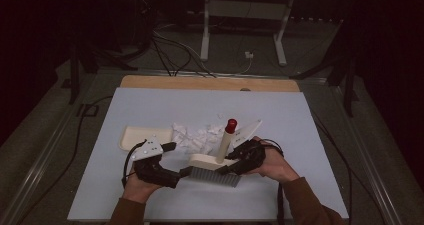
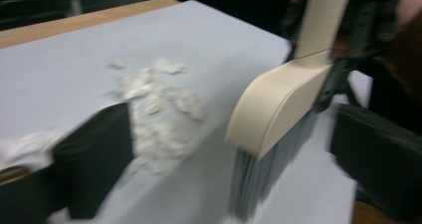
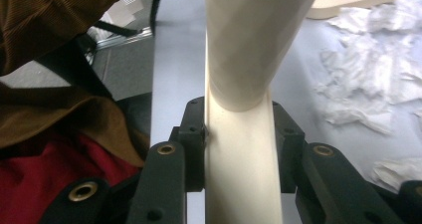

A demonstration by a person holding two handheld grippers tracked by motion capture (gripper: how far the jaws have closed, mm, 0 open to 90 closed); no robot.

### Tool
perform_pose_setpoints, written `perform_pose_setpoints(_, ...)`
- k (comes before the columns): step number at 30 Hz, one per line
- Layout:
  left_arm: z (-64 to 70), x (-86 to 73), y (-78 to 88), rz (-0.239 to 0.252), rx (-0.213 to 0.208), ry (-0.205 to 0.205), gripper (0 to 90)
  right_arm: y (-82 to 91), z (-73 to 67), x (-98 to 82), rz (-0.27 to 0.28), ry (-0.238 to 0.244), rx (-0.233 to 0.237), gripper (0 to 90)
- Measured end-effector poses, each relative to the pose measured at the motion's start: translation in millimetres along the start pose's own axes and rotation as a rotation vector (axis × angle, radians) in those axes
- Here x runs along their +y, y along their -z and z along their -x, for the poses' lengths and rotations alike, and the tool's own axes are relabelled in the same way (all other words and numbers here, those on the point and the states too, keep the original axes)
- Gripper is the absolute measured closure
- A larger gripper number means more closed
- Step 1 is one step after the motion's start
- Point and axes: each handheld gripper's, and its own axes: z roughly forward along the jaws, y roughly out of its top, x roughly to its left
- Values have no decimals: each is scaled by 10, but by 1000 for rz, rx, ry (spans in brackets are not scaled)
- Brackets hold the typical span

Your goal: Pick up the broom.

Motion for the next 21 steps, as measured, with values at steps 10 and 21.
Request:
perform_pose_setpoints(10,-99,-155,278,42,163,-1,3,99,24,31,103,-68,-93,676)
perform_pose_setpoints(21,-279,-343,653,78,287,50,29,212,75,77,226,-226,-165,676)
